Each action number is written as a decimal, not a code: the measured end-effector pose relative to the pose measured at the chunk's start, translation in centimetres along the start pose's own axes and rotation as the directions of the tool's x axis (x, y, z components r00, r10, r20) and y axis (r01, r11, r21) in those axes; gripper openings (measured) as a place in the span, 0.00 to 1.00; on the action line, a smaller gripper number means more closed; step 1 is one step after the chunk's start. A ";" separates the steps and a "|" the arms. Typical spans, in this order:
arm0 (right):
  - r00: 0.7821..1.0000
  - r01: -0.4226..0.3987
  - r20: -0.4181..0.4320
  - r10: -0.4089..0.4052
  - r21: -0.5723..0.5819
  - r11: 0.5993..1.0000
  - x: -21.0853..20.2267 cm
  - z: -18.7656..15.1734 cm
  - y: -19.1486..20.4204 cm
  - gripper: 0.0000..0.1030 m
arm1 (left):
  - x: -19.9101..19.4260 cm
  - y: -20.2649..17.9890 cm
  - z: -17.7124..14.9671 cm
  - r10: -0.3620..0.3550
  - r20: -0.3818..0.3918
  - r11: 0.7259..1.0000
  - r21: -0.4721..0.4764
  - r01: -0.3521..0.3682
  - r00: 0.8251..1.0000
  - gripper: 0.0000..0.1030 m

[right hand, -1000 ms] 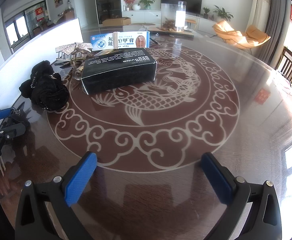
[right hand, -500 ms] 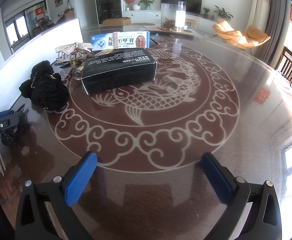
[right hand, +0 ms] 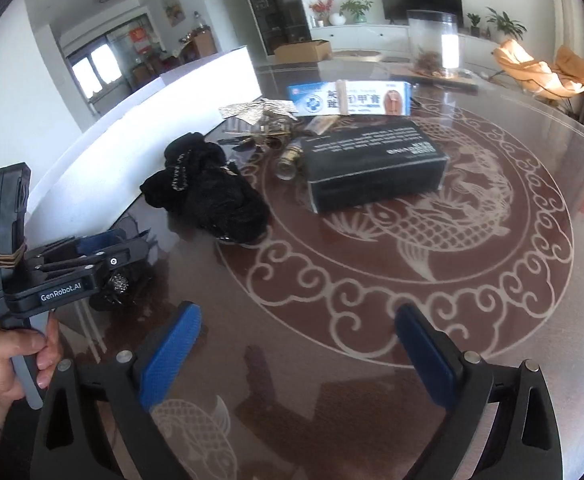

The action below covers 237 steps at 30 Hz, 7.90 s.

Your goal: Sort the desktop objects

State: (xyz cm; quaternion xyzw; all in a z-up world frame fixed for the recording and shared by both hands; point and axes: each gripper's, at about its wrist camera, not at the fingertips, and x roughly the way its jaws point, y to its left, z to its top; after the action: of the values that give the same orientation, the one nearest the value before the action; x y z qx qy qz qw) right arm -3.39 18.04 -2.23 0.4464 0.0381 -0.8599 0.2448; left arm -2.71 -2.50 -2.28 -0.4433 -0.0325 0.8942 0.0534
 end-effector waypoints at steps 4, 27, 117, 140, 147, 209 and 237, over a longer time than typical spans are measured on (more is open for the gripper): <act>1.000 0.001 -0.028 -0.004 -0.123 0.992 4.2 3.9 2.9 0.73 | 0.0 0.2 0.0 -0.011 0.002 1.000 -0.010 0.011 1.000 0.54; 0.999 -0.007 -0.048 0.002 -0.106 0.994 -1.1 -2.3 0.5 0.31 | -4.3 0.5 1.3 -0.166 -0.086 0.968 0.176 0.179 0.982 0.79; 0.959 0.282 -0.015 -0.282 0.072 0.957 -3.4 -4.6 -5.9 1.00 | -3.6 -9.5 1.0 -0.099 -0.095 0.975 0.188 0.116 0.991 1.00; 0.962 0.272 -0.026 -0.270 0.087 0.958 -2.1 -5.1 -5.7 1.00 | 0.6 -7.3 -1.9 0.003 -0.050 0.983 0.181 0.006 0.999 1.00; 0.962 0.272 -0.026 -0.270 0.087 0.958 -2.1 -5.1 -5.7 1.00 | 0.6 -7.3 -1.8 0.004 -0.051 0.983 0.181 0.006 0.999 1.00; 0.962 0.272 -0.026 -0.271 0.085 0.959 -2.1 -5.1 -5.7 1.00 | 0.6 -7.2 -1.9 0.005 -0.049 0.984 0.178 0.004 0.999 1.00; 0.962 0.272 -0.026 -0.270 0.085 0.959 -2.1 -5.1 -5.7 1.00 | 0.6 -7.2 -1.9 0.005 -0.049 0.984 0.178 0.003 0.999 1.00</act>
State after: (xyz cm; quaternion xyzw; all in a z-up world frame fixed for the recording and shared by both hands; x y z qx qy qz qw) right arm -1.17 25.28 -4.48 0.4535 0.0629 -0.8829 0.1047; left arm -1.11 4.72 -3.13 -0.4585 0.0491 0.8824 0.0932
